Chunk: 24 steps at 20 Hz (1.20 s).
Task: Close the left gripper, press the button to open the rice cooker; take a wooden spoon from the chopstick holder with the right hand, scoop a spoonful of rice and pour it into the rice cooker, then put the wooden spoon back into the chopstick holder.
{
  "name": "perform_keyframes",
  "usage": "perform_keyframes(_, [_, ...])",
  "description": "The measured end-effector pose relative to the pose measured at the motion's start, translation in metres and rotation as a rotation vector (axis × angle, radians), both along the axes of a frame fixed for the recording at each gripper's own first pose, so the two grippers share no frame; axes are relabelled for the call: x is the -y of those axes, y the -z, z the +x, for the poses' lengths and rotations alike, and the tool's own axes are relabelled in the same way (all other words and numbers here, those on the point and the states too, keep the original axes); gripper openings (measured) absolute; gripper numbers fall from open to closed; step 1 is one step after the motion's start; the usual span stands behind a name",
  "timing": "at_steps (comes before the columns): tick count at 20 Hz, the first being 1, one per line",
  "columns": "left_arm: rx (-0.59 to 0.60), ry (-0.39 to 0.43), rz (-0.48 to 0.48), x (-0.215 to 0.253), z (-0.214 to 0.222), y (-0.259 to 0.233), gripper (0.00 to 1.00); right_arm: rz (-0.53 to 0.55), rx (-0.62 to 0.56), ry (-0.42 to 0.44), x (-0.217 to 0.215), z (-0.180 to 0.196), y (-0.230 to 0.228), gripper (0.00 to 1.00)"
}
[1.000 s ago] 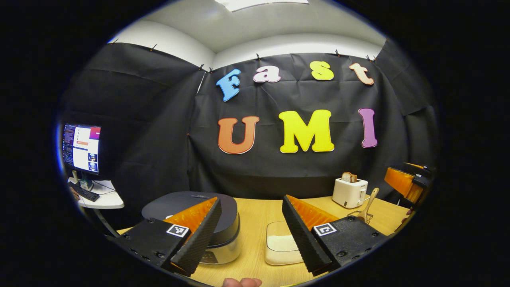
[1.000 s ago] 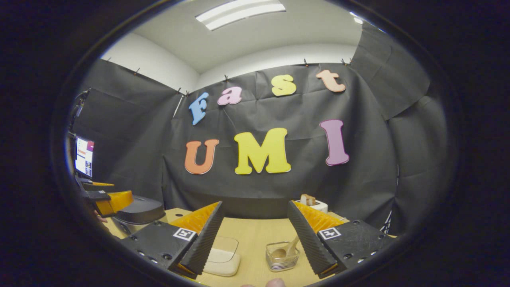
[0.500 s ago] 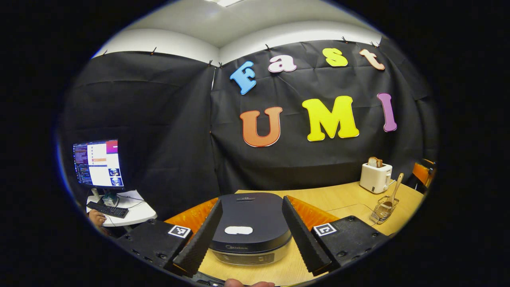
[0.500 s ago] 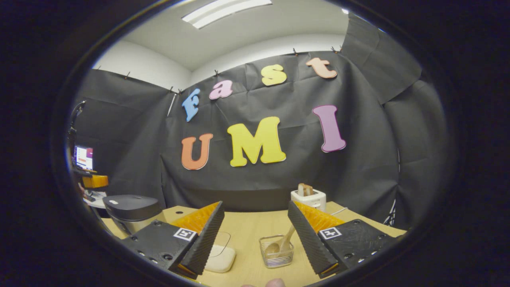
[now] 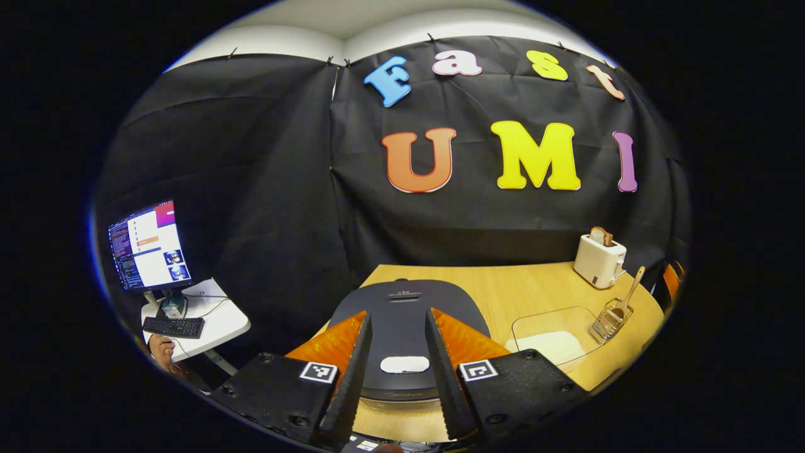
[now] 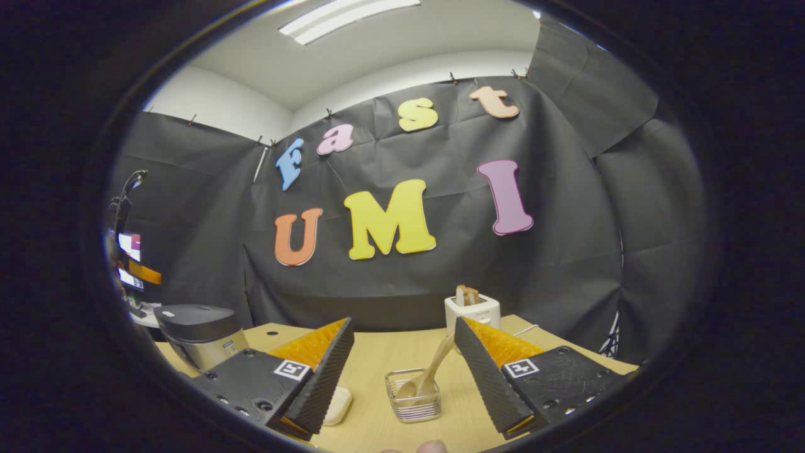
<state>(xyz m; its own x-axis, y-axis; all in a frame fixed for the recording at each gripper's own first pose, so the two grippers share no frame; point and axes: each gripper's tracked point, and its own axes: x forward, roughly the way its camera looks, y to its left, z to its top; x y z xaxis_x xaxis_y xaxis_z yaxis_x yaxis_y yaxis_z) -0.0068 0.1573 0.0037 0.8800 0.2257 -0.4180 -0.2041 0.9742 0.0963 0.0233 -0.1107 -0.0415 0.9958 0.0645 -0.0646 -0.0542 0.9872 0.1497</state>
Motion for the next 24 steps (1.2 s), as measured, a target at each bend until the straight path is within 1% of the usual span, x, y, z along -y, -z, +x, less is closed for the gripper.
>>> perform_keyframes(1, [-0.03, -0.001, 0.001, 0.0, 0.001, 0.005, 0.49, 0.005, -0.003, -0.002, 0.002, 0.001, 0.001, 0.95])
perform_keyframes(2, [-0.052, -0.007, 0.003, -0.003, 0.002, 0.008, 0.45, 0.007, -0.002, -0.001, 0.003, 0.0, 0.001, 0.96])
perform_keyframes(3, [-0.073, -0.009, 0.0, -0.005, 0.002, 0.012, 0.34, 0.008, 0.001, 0.001, 0.005, 0.001, 0.0, 0.95])
perform_keyframes(5, [-0.116, -0.02, -0.028, -0.008, -0.002, 0.022, 0.2, 0.011, 0.007, -0.008, 0.005, 0.001, 0.0, 0.95])
perform_keyframes(6, [-0.134, -0.033, -0.034, -0.011, -0.004, 0.026, 0.17, 0.011, 0.005, -0.014, 0.005, 0.001, 0.002, 0.91])
perform_keyframes(7, [-0.144, -0.053, -0.042, -0.015, -0.006, 0.029, 0.14, 0.011, 0.004, -0.015, 0.006, 0.002, 0.003, 0.95])
perform_keyframes(8, [-0.153, -0.061, -0.053, -0.016, -0.007, 0.032, 0.11, 0.016, 0.004, -0.014, 0.008, 0.002, 0.004, 0.95])
perform_keyframes(9, [-0.164, -0.064, -0.066, -0.015, -0.007, 0.035, 0.05, 0.024, 0.002, -0.015, 0.009, 0.003, 0.004, 0.96])
perform_keyframes(11, [-0.182, -0.049, -0.095, -0.008, -0.006, 0.041, 0.03, 0.035, -0.008, -0.024, 0.007, 0.005, 0.009, 0.95])
perform_keyframes(15, [-0.242, -0.039, -0.111, -0.007, -0.004, 0.057, 0.03, 0.028, -0.01, -0.038, 0.002, 0.005, 0.012, 0.95])
perform_keyframes(16, [-0.257, -0.042, -0.12, -0.007, -0.005, 0.062, 0.03, 0.026, -0.01, -0.04, 0.002, 0.006, 0.013, 0.91])
perform_keyframes(18, [-0.259, -0.039, -0.123, -0.006, -0.004, 0.064, 0.03, 0.029, -0.01, -0.037, 0.005, 0.007, 0.014, 0.92])
perform_keyframes(19, [-0.261, -0.047, -0.133, -0.007, -0.007, 0.064, 0.03, 0.037, -0.011, -0.035, 0.006, 0.008, 0.015, 0.95])
perform_keyframes(20, [-0.257, -0.059, -0.148, -0.007, -0.006, 0.066, 0.03, 0.045, -0.014, -0.034, 0.007, 0.008, 0.018, 0.95])
perform_keyframes(21, [-0.264, -0.057, -0.146, -0.006, -0.007, 0.068, 0.03, 0.054, -0.019, -0.035, 0.006, 0.01, 0.019, 0.91])
perform_keyframes(22, [-0.272, -0.039, -0.124, -0.005, -0.007, 0.068, 0.03, 0.064, -0.024, -0.039, 0.004, 0.011, 0.021, 0.95])
perform_keyframes(23, [-0.292, -0.032, -0.116, -0.003, -0.008, 0.074, 0.03, 0.071, -0.028, -0.043, 0.002, 0.012, 0.023, 0.95])
perform_keyframes(24, [-0.272, -0.028, -0.102, -0.004, -0.006, 0.071, 0.03, 0.076, -0.034, -0.05, -0.001, 0.013, 0.027, 0.91])
